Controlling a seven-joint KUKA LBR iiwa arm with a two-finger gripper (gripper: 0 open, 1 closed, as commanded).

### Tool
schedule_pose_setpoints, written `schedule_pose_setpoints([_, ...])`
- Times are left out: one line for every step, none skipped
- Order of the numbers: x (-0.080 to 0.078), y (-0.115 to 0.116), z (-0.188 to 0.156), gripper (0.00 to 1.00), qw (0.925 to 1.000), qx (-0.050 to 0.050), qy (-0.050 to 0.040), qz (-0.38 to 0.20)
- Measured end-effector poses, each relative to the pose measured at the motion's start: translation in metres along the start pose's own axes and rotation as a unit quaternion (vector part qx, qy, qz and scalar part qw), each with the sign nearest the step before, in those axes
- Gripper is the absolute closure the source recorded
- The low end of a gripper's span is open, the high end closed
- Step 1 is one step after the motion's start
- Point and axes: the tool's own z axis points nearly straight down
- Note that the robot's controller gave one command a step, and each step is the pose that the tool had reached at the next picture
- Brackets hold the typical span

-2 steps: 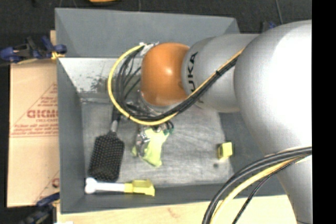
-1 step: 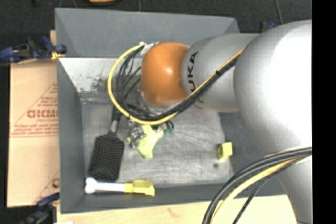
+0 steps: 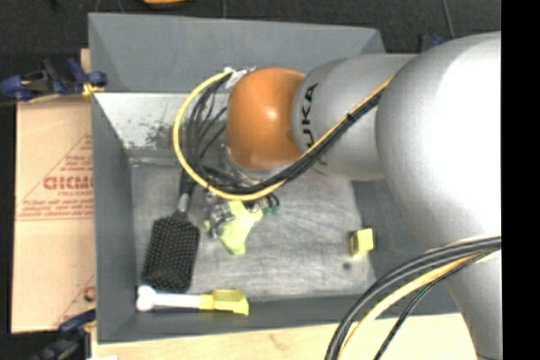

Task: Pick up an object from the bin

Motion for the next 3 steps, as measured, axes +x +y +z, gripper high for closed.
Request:
schedule_pose_setpoints([-0.004, 0.008, -0.049, 1.0, 1.0, 0.001, 0.005, -0.006])
schedule_pose_setpoints([0.004, -0.015, -0.016, 0.0, 1.0, 0.0, 0.0013, -0.004])
schedule_pose_setpoints([0.005, -0.017, -0.01, 1.0, 1.0, 0.0, 0.0016, -0.003])
